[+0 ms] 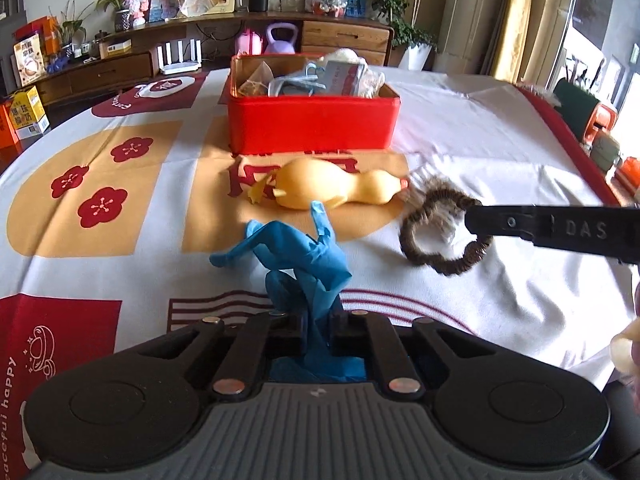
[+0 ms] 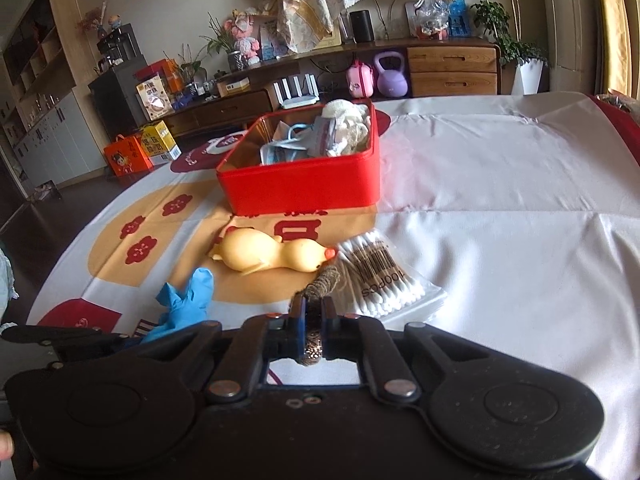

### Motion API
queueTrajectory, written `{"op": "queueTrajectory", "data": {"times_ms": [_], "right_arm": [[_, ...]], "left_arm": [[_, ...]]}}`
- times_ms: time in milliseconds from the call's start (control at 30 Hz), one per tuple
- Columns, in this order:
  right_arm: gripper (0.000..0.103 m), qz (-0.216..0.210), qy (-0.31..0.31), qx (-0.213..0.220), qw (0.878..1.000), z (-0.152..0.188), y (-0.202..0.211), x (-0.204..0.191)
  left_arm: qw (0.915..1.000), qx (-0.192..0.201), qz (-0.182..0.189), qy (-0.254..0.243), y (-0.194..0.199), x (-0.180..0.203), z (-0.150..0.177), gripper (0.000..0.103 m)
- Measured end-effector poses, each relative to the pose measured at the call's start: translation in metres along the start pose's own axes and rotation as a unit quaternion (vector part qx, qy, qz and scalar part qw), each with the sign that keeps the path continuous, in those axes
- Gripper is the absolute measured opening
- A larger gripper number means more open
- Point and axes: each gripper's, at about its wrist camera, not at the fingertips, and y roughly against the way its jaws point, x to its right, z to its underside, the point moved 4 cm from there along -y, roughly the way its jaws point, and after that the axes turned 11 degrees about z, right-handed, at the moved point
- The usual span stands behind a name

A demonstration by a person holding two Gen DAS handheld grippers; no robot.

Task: Organize soft objects
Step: 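Grasp the blue gloves with the left gripper while the right grasps the brown hair tie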

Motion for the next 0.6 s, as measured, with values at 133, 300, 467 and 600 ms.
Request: {"op": "queueTrajectory", "data": {"times_ms": [133, 300, 467, 600], "right_arm": [[0.006, -0.005, 0.000, 0.016, 1.000, -0.003, 0.014, -0.002], [0.006, -0.012, 0.000, 0.034, 0.999, -0.008, 0.033, -0.005], [0.006, -0.017, 0.002, 0.052, 0.998, -0.014, 0.050, -0.007], [0.006, -0.021, 0.006, 0.066, 0.998, -0.021, 0.061, -0.008]], "left_arm": [[0.9999, 0.013, 0.003, 0.003, 0.011, 0.000, -0.007, 0.008], [0.9993, 0.028, 0.012, 0.021, 0.027, -0.001, -0.017, 0.008], [0.9984, 0.043, 0.018, 0.031, 0.043, -0.001, -0.029, 0.008], [0.9981, 0.050, 0.023, 0.030, 0.053, 0.001, -0.038, 0.008]]}}
